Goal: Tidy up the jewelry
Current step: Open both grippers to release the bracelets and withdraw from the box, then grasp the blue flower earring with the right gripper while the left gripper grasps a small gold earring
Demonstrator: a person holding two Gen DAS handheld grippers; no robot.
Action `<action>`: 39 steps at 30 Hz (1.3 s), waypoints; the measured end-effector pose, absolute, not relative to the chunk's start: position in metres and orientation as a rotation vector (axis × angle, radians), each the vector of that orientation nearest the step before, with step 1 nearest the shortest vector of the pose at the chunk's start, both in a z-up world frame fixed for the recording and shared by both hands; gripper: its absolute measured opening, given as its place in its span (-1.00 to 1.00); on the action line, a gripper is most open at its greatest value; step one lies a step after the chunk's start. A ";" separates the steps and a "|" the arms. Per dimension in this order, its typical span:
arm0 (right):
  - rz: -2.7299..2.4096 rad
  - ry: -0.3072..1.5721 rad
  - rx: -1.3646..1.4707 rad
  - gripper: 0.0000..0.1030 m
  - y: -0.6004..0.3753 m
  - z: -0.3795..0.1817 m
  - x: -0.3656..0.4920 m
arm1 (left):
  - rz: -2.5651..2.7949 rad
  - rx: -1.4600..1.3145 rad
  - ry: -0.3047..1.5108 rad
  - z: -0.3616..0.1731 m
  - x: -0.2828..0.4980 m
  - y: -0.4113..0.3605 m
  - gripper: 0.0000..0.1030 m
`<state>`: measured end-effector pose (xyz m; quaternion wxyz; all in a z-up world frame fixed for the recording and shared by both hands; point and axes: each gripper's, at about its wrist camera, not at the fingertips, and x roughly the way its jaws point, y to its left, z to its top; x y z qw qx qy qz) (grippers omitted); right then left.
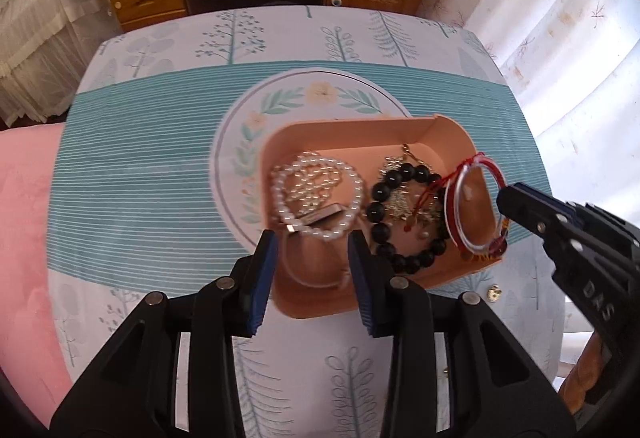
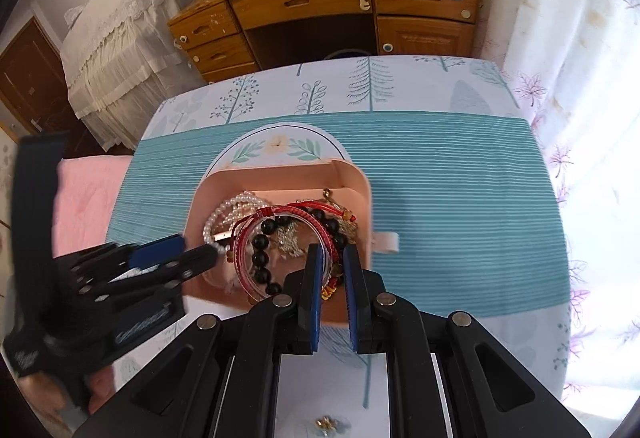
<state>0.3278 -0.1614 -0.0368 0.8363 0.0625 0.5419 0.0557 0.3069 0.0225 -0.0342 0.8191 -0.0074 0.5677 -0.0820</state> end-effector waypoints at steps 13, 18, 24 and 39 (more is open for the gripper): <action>0.098 1.195 0.084 -0.73 -0.138 -0.070 0.377 | -0.193 -0.051 1.135 -0.020 0.295 0.052 -0.36; 0.091 1.181 0.078 -0.70 -0.145 -0.066 0.363 | -0.175 -0.064 1.127 -0.016 0.289 0.059 -0.36; 0.098 1.139 0.068 -0.70 -0.158 -0.049 0.325 | -0.147 -0.048 1.151 -0.023 0.269 0.063 -0.36; 0.119 1.121 0.107 -0.70 -0.205 -0.046 0.197 | -0.112 -0.045 1.175 -0.039 0.177 0.058 -0.36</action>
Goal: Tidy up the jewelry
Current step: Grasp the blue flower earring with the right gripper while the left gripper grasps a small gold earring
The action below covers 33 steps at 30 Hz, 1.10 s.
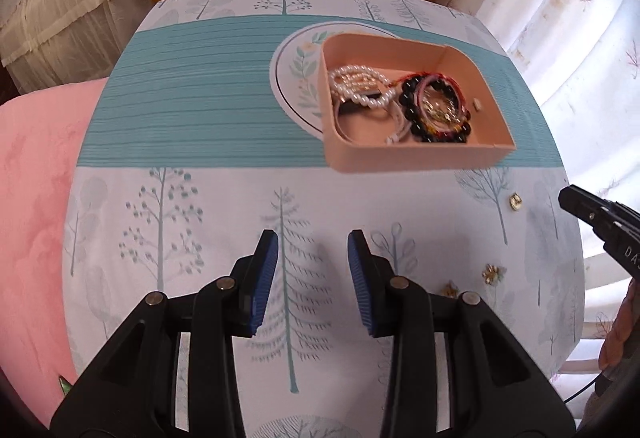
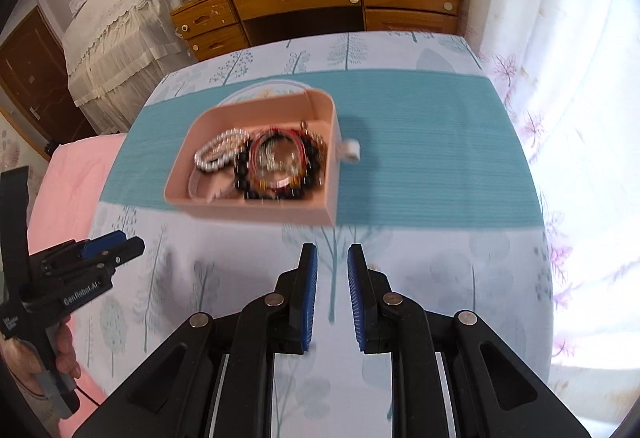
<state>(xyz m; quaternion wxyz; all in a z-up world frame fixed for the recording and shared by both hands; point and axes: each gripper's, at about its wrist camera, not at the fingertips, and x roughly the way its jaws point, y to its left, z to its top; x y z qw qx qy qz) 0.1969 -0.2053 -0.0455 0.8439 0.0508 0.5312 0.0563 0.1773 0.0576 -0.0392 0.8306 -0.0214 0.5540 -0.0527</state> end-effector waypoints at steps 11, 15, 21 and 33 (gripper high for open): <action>0.169 1.079 0.118 -0.33 -0.206 -0.070 0.113 | -0.281 0.097 1.056 -0.042 0.114 -0.005 -0.07; 0.205 1.072 0.070 -0.33 -0.188 -0.083 0.104 | -0.343 0.135 1.042 -0.049 0.108 -0.020 -0.04; 0.246 1.069 0.028 -0.33 -0.168 -0.103 0.102 | -0.432 0.143 1.075 -0.062 0.112 -0.027 -0.04; 0.250 1.068 -0.050 -0.49 -0.155 -0.129 0.130 | -0.518 0.181 1.129 -0.085 0.123 -0.034 -0.04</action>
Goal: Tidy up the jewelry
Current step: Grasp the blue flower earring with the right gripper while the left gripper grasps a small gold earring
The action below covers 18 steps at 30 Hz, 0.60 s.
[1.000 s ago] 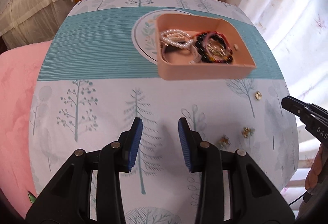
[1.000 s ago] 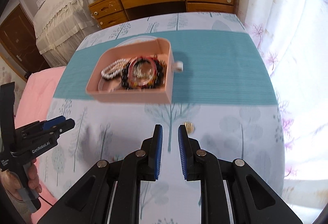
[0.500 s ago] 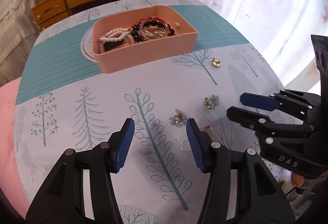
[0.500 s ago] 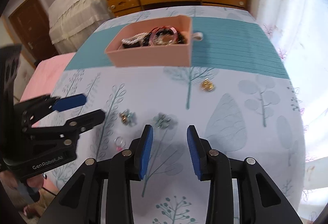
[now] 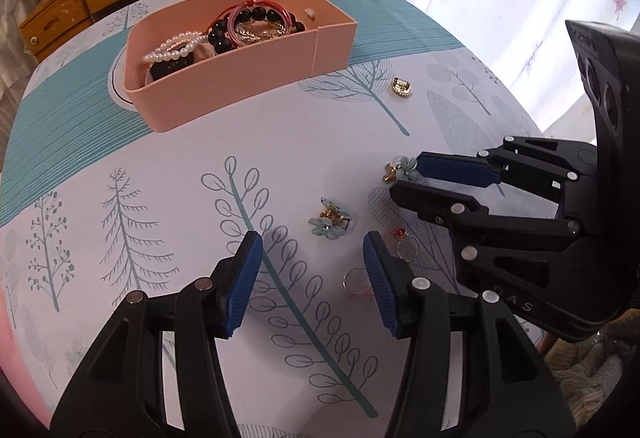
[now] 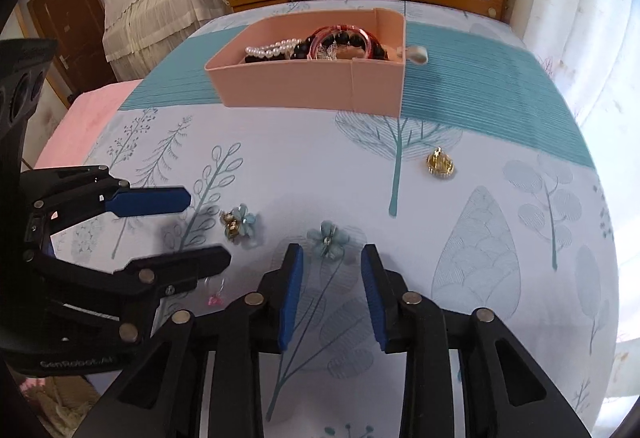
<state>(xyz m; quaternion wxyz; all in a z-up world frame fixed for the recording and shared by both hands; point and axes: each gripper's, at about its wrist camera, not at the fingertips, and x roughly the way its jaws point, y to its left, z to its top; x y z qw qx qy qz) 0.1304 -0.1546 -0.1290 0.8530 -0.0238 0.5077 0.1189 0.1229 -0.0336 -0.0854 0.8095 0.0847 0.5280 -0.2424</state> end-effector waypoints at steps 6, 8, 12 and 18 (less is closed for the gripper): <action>0.242 1.045 -0.094 -0.62 -0.148 -0.132 0.136 | -0.543 0.188 1.135 -0.091 0.127 -0.037 -0.04; 0.242 1.046 -0.074 -0.63 -0.152 -0.131 0.135 | -0.552 0.188 1.130 -0.091 0.128 -0.038 -0.04; 0.236 1.049 -0.043 -0.63 -0.161 -0.130 0.132 | -0.565 0.190 1.124 -0.091 0.130 -0.040 -0.05; 0.237 1.048 -0.022 -0.63 -0.166 -0.130 0.128 | -0.569 0.219 1.107 -0.091 0.132 -0.044 -0.50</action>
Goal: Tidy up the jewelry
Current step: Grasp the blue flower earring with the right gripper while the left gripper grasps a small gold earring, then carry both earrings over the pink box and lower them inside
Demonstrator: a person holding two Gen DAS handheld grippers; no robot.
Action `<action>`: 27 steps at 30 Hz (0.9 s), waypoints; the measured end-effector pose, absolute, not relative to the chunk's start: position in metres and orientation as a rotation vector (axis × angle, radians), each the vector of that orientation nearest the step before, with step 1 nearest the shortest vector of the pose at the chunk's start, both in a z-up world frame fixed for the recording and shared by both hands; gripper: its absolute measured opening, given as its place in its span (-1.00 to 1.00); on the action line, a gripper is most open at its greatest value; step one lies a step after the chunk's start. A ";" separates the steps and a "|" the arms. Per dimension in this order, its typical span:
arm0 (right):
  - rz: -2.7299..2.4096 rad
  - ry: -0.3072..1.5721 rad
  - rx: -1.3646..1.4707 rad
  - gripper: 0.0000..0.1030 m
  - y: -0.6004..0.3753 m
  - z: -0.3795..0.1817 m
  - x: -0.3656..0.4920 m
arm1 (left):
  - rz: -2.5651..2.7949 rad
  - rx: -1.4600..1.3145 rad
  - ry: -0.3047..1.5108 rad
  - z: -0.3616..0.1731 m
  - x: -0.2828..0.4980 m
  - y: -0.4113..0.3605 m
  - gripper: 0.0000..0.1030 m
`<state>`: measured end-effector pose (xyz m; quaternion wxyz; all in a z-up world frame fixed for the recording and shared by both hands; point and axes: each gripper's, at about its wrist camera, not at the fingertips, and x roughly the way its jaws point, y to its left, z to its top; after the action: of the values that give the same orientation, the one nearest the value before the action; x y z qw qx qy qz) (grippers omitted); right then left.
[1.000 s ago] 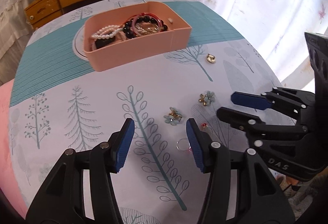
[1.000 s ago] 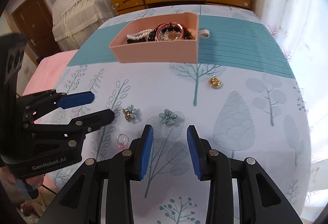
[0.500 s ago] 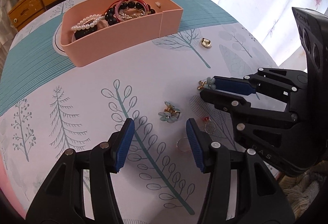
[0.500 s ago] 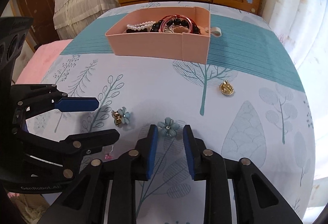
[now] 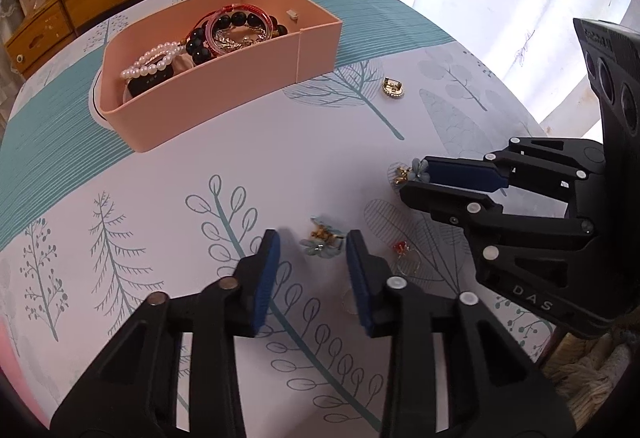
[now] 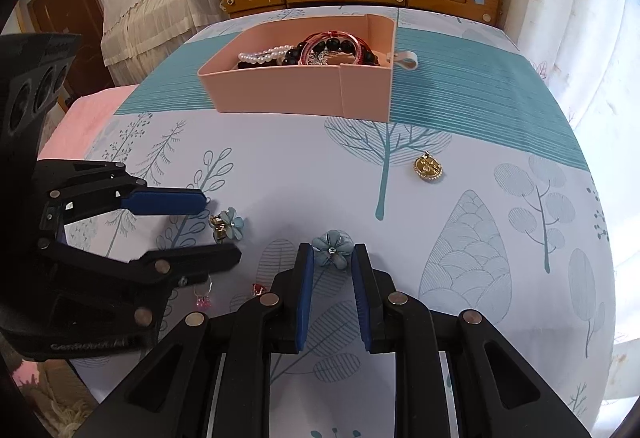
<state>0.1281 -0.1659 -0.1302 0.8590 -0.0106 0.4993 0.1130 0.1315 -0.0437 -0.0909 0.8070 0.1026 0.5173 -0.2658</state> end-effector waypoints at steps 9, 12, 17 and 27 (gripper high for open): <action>0.242 1.045 0.000 -0.63 -0.169 -0.130 0.125 | -0.538 0.204 1.101 -0.089 0.132 -0.043 -0.62; 0.245 1.051 0.017 -0.63 -0.171 -0.130 0.124 | -0.517 0.189 1.093 -0.084 0.131 -0.041 -0.62; 0.253 1.050 0.032 -0.63 -0.172 -0.127 0.122 | -0.463 0.174 1.060 -0.068 0.133 -0.034 -0.62; 0.298 1.003 0.058 -0.63 -0.164 -0.097 0.130 | -0.368 0.084 0.993 -0.025 0.163 0.002 -0.62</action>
<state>0.1296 -0.1638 -0.0972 0.8660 0.0276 0.4787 0.1421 0.1633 0.0020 -0.0252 0.8623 0.0398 0.4733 -0.1755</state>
